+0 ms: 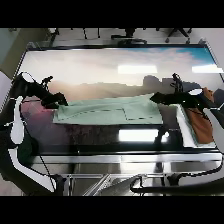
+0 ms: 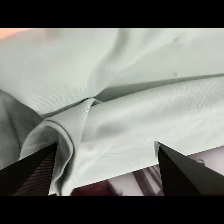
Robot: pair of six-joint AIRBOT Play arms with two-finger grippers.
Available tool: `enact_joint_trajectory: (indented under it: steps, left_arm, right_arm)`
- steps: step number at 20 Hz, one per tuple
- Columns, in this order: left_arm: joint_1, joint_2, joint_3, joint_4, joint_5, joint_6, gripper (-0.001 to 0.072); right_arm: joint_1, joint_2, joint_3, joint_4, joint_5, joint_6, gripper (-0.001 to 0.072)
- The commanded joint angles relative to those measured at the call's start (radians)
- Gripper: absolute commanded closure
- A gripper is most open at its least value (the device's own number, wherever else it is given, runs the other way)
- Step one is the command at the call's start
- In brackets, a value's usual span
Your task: Fold the shirts.
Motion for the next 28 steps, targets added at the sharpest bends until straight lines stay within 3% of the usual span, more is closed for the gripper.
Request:
enact_joint_trajectory:
  steps: [1, 6, 9, 10, 11, 12, 13, 14, 15, 16, 17, 21, 25, 28]
  left_arm:
    - [0.011, -0.019, 0.085, -0.002, -0.056, -0.036, 0.0028]
    - [0.018, 0.039, 0.096, -0.003, -0.058, -0.052, 0.0029]
    - [0.018, 0.09, 0.075, -0.077, -0.041, -0.051, 0.003]
    - [0.017, 0.1, 0.076, -0.137, -0.039, -0.049, 0.0055]
    - [0.013, 0.108, 0.076, -0.207, -0.033, -0.036, 0.0056]
    - [0.002, 0.114, 0.076, -0.268, -0.023, -0.024, 0.0056]
    - [-0.018, 0.114, 0.076, -0.307, -0.012, -0.024, 0.0057]
    - [-0.043, 0.113, 0.075, -0.312, -0.004, -0.024, 0.0059]
    - [-0.079, 0.111, 0.075, -0.312, 0.01, -0.024, 0.0273]
    - [-0.119, 0.103, 0.075, -0.314, 0.032, -0.024, 0.0604]
    - [-0.172, 0.092, 0.076, -0.314, 0.057, -0.024, 0.0692]
    - [-0.398, -0.007, 0.076, -0.313, 0.187, -0.026, 0.0692]
    - [-0.623, -0.156, 0.085, -0.314, 0.417, -0.035, 0.0692]
    - [-0.748, -0.29, 0.193, -0.314, 0.468, -0.069, 0.0692]
  right_arm:
    - [-0.052, 0.0, 0.008, -0.085, 0.074, 0.076, 0.0024]
    - [-0.049, -0.094, 0.008, -0.063, 0.151, 0.082, 0.0024]
    - [-0.035, -0.146, 0.008, 0.063, 0.186, 0.039, 0.0027]
    - [-0.03, -0.157, 0.008, 0.102, 0.188, 0.017, 0.0078]
    - [-0.02, -0.166, 0.009, 0.122, 0.187, 0.004, 0.0223]
    - [-0.012, -0.171, 0.009, 0.129, 0.187, 0.002, 0.0304]
    - [-0.004, -0.173, 0.01, 0.128, 0.187, 0.002, 0.0455]
    - [0.0, -0.172, 0.011, 0.129, 0.187, -0.006, 0.0664]
    - [0.001, -0.166, 0.015, 0.127, 0.187, -0.006, 0.0697]
    - [0.001, -0.154, 0.021, 0.127, 0.188, -0.006, 0.0697]
    - [0.001, -0.136, 0.029, 0.127, 0.193, -0.005, 0.0697]
    - [-0.008, 0.001, 0.095, 0.127, 0.293, 0.046, 0.0698]
    - [-0.008, 0.14, 0.224, 0.127, 0.452, 0.145, 0.0698]
    - [-0.006, 0.217, 0.318, 0.128, 0.488, 0.239, 0.0698]
